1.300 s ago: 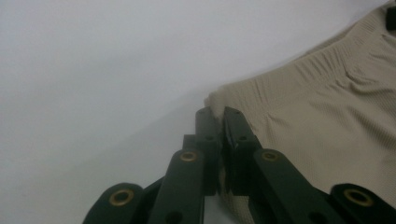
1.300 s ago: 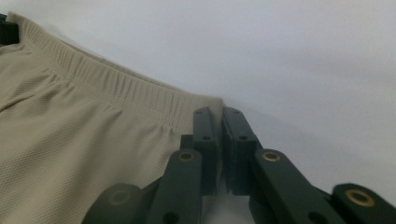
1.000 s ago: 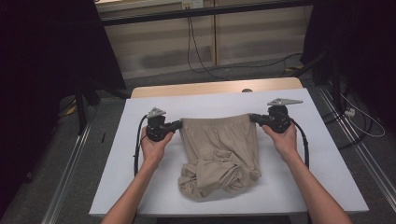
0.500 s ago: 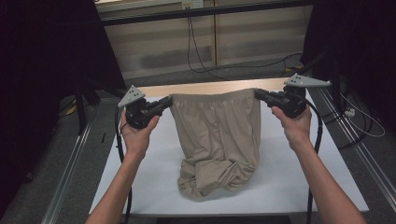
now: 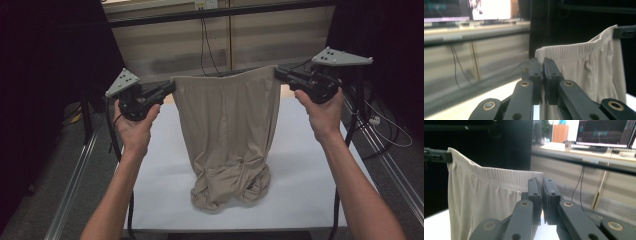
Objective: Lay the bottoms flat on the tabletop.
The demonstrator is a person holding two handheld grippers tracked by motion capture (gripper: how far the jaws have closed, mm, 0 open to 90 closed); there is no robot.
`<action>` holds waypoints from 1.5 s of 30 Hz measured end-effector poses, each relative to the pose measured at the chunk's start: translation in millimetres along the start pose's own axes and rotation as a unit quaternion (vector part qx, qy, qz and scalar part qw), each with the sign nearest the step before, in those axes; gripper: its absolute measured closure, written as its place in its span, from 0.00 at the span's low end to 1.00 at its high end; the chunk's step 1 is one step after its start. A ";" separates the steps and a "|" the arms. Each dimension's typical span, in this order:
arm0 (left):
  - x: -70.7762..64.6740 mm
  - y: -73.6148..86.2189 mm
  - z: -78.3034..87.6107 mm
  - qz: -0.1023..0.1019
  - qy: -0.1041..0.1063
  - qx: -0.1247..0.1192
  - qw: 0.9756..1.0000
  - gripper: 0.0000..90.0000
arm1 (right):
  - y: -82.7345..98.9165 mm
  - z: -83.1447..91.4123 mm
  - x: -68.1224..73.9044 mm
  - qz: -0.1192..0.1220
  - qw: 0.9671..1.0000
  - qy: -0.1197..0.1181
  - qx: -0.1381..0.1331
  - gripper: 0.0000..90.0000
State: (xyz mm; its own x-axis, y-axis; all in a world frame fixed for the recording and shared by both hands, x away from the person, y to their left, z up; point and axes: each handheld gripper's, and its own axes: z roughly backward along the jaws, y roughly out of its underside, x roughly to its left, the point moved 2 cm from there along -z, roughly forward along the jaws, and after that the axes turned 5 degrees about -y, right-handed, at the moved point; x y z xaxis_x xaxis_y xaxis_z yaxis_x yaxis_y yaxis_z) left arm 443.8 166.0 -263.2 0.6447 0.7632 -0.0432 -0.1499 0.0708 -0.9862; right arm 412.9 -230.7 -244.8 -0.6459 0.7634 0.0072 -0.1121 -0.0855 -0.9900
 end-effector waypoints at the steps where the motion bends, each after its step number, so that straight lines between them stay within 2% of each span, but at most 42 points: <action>1: 3.3 6.4 -5.3 0.002 -0.001 0.010 1.000 0.96 | 6.7 -3.7 -2.8 -0.005 1.000 -0.001 0.007 0.94; 4: 12.4 21.7 -20.8 0.014 -0.002 0.030 0.999 0.96 | 26.3 -14.1 -12.7 -0.022 0.999 -0.007 0.022 0.94; 9: 21.4 36.7 -42.7 0.026 -0.009 0.054 0.998 0.96 | 50.3 -29.5 -26.7 -0.041 0.998 -0.008 0.043 0.94; 14: 28.0 47.7 -63.4 0.037 -0.015 0.065 0.997 0.96 | 66.0 -41.5 -41.6 -0.057 0.997 0.001 0.056 0.94; 20: 38.4 63.5 -82.9 0.044 -0.023 0.088 0.995 0.96 | 78.9 -56.1 -52.1 -0.061 0.996 0.004 0.071 0.94; 25: 46.2 73.2 -96.4 0.052 -0.033 0.097 0.993 0.96 | 89.6 -71.4 -60.4 -0.061 0.995 0.016 0.080 0.94; 28: 50.5 78.5 -106.2 0.056 -0.046 0.111 0.991 0.96 | 97.6 -81.2 -65.0 -0.066 0.993 0.022 0.091 0.94; 31: 53.0 81.9 -112.6 0.060 -0.049 0.118 0.990 0.96 | 105.8 -90.6 -69.3 -0.067 0.991 0.037 0.106 0.94; 33: 54.1 86.0 -117.2 0.066 -0.049 0.121 0.989 0.96 | 109.5 -95.4 -73.1 -0.073 0.991 0.046 0.104 0.94; 35: 55.2 93.6 -122.2 0.074 -0.041 0.129 0.988 0.94 | 113.9 -100.0 -76.8 -0.082 0.989 0.058 0.105 0.88; 36: 55.5 98.4 -124.2 0.070 -0.059 0.142 0.986 0.88 | 116.3 -101.7 -78.0 -0.085 0.988 0.075 0.109 0.75; 37: 56.5 103.1 -126.3 0.066 -0.080 0.150 0.983 0.72 | 119.1 -102.9 -79.2 -0.089 0.985 0.091 0.114 0.63; 38: 58.0 107.1 -128.3 0.074 -0.091 0.160 0.980 0.51 | 122.0 -103.4 -79.8 -0.093 0.984 0.096 0.120 0.58; 39: 59.0 110.6 -128.9 0.080 -0.098 0.168 0.978 0.38 | 124.8 -103.2 -80.0 -0.092 0.983 0.095 0.127 0.56; 41: 58.2 115.8 -128.0 0.075 -0.093 0.174 0.978 0.36 | 128.9 -101.7 -78.9 -0.087 0.982 0.097 0.135 0.51; 43: 56.3 119.0 -126.5 0.067 -0.097 0.179 0.977 0.27 | 131.6 -98.7 -76.3 -0.086 0.983 0.090 0.137 0.48; 45: 53.8 121.7 -123.9 0.061 -0.087 0.185 0.977 0.22 | 133.9 -95.2 -71.5 -0.081 0.983 0.084 0.143 0.46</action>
State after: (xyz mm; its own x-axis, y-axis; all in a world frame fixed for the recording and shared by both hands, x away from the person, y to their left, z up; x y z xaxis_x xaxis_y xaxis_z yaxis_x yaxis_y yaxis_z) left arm 553.1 136.1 -405.4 0.4729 0.8758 -0.0967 -0.4987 0.1756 -0.8488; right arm 516.0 -235.8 -391.3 -0.4710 0.8747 0.1146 -0.4267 -0.1122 -0.8974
